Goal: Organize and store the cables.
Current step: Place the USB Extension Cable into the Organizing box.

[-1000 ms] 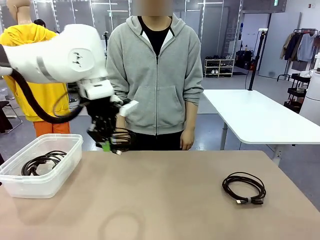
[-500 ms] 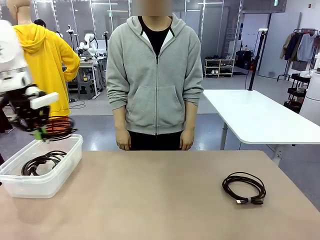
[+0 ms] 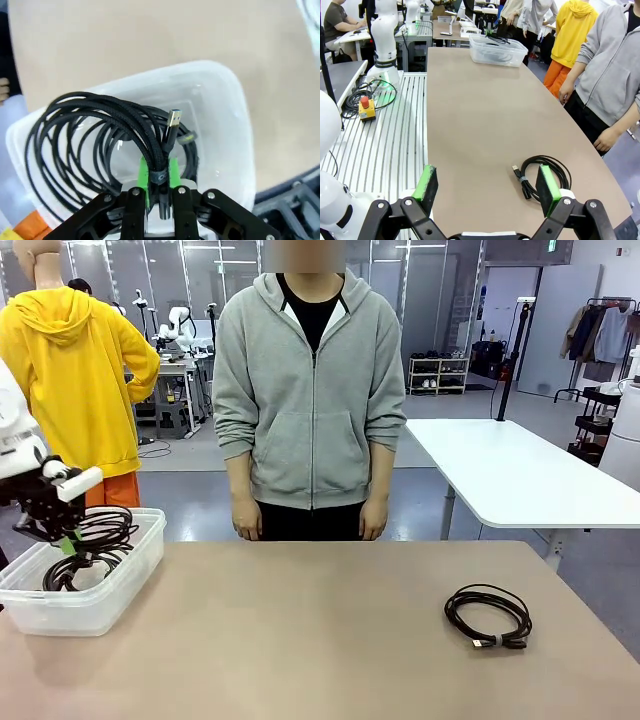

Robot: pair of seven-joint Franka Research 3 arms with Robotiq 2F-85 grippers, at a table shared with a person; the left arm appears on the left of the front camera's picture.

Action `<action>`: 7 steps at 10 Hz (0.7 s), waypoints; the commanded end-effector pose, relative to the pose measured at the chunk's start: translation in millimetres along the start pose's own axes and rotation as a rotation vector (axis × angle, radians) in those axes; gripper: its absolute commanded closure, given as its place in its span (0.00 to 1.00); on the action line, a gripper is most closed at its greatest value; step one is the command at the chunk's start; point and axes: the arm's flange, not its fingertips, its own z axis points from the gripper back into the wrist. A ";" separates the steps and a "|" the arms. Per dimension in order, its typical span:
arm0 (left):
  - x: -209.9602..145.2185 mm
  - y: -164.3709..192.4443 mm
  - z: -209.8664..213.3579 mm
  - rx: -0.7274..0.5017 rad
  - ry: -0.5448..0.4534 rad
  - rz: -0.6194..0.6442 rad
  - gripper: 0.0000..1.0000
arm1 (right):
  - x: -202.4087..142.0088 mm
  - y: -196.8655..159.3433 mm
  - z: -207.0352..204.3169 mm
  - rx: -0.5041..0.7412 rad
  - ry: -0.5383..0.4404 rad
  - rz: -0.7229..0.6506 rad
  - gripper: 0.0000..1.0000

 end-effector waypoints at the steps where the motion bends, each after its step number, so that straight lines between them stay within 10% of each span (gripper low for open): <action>1: -1.9 7.4 -16.6 0.000 0.073 0.056 0.82 | 1.8 1.5 -2.6 -0.010 -0.015 0.000 0.00; 6: 5.5 23.0 -28.7 0.013 0.112 0.100 0.01 | 1.8 1.5 -2.6 -0.010 -0.015 0.000 0.00; 7: 8.7 23.1 -29.4 0.008 0.120 0.112 0.00 | 1.8 1.5 -2.6 -0.010 -0.015 0.000 0.00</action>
